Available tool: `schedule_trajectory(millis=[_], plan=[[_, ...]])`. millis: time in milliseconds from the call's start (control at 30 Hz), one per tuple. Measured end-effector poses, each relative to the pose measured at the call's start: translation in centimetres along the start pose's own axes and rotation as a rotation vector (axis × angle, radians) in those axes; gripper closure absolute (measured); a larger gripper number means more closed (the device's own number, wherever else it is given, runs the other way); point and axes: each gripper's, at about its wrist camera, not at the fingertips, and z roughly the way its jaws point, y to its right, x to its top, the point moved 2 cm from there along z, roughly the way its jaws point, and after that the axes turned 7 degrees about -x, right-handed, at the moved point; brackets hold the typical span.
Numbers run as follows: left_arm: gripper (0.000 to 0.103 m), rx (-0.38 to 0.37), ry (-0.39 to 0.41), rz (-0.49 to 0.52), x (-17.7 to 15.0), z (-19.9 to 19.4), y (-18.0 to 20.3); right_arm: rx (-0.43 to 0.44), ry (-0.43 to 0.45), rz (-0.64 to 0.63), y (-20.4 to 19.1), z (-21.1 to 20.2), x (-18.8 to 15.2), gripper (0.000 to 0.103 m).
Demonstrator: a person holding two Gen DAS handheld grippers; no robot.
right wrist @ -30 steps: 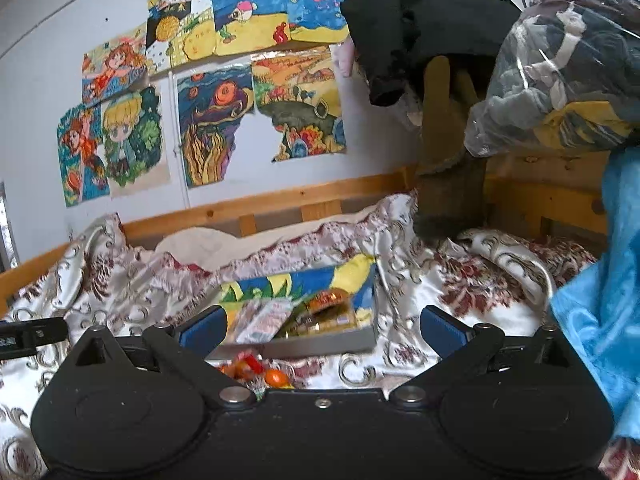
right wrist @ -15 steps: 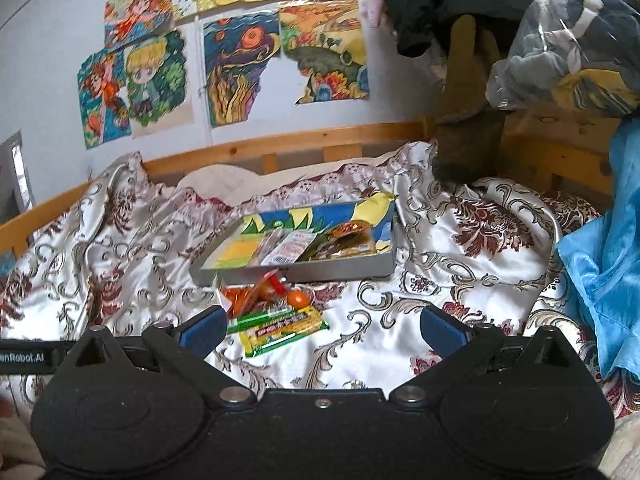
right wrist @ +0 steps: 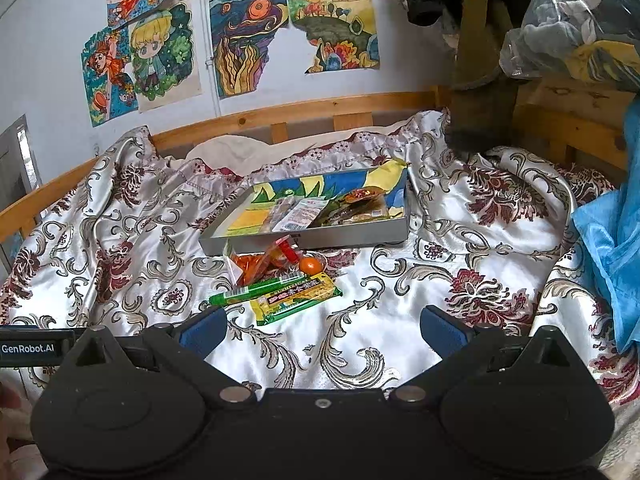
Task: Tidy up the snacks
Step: 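Lower both tools toward the green tube and yellow biscuit pack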
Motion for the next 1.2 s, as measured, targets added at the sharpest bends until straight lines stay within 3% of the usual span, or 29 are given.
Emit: schedule_trajectory(millis=[400, 667, 900, 1033, 1200], plan=[[0.0, 0.006, -0.039, -0.013, 0.3, 0.3, 0.0, 0.001, -0.009, -0.019, -0.3, 0.4, -0.2, 0.001], [0.0, -0.009, -0.158, -0.018, 1.9, 1.9, -0.4, 0.032, -0.088, -0.073, -1.2, 1.8, 0.2, 0.001], [0.0, -0.025, -0.211, 0.076, 5.2, 5.1, 0.1, 0.027, -0.132, -0.164, -2.1, 3.6, 0.7, 0.001], [0.0, -0.022, -0.193, 0.144, 6.3, 7.5, 0.3, 0.04, -0.159, -0.223, -3.0, 5.1, 0.9, 0.001], [0.0, -0.084, -0.192, 0.26, 7.5, 11.0, 0.8, 0.06, -0.159, -0.278, -4.0, 7.8, 1.6, 0.001]])
